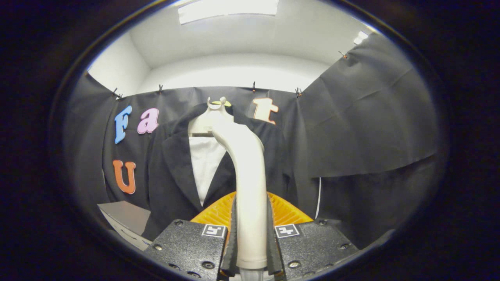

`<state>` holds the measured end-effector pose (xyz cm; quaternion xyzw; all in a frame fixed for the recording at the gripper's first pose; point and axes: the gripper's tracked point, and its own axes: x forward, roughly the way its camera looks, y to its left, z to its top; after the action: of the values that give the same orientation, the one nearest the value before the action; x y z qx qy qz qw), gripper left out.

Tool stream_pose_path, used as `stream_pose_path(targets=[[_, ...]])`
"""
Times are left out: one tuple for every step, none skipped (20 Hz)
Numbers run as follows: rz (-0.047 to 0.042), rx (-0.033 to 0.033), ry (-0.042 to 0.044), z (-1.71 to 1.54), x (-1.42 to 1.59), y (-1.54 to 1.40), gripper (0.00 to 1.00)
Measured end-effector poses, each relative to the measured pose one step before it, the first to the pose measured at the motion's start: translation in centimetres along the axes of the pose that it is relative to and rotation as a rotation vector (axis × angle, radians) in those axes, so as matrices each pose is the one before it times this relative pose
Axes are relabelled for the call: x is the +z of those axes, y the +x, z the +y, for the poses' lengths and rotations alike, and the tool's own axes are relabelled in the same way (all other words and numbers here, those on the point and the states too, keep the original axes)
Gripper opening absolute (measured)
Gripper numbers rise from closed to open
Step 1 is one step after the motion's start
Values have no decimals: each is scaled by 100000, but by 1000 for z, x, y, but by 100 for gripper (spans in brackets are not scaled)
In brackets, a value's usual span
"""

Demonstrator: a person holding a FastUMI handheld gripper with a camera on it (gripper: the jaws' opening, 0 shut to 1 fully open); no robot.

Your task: Iron the clothes twice with a garment steamer, once on the left side and once on the right side.

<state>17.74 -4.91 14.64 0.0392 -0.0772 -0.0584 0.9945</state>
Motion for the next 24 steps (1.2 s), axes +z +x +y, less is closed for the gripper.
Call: stream_pose_path(targets=[[-1495,-232,126,-76,626,590,33],[-918,-332,213,-39,318,678,33],[-605,-458,109,-116,433,702,33],[-547,-496,317,-130,376,686,33],[-415,-399,173,-177,364,652,33],[-518,-548,-69,-119,192,716,32],[-313,-584,-318,-167,247,614,32],[-514,-357,-186,-101,282,538,32],[81,-342,-595,-22,73,387,32],[-360,15,-331,47,35,204,33],[456,101,-937,197,-168,378,32],[911,168,-1268,96,-354,254,33],[1088,505,-552,258,-412,161,33],[948,149,-447,60,-484,97,33],[-143,-687,-595,-42,-186,-26,33],[45,-537,-864,-36,-122,-17,33],[-61,-451,-130,-76,-103,-55,33],[474,-206,83,9,-144,-160,33],[210,-371,62,-74,-103,-121,33],[239,-492,-209,-203,-226,-57,33],[682,-477,-356,-157,-300,-113,33],[545,-557,279,-62,-217,-121,33],[941,-246,51,-65,-387,-312,33],[830,-290,-304,-105,-443,-266,33]])
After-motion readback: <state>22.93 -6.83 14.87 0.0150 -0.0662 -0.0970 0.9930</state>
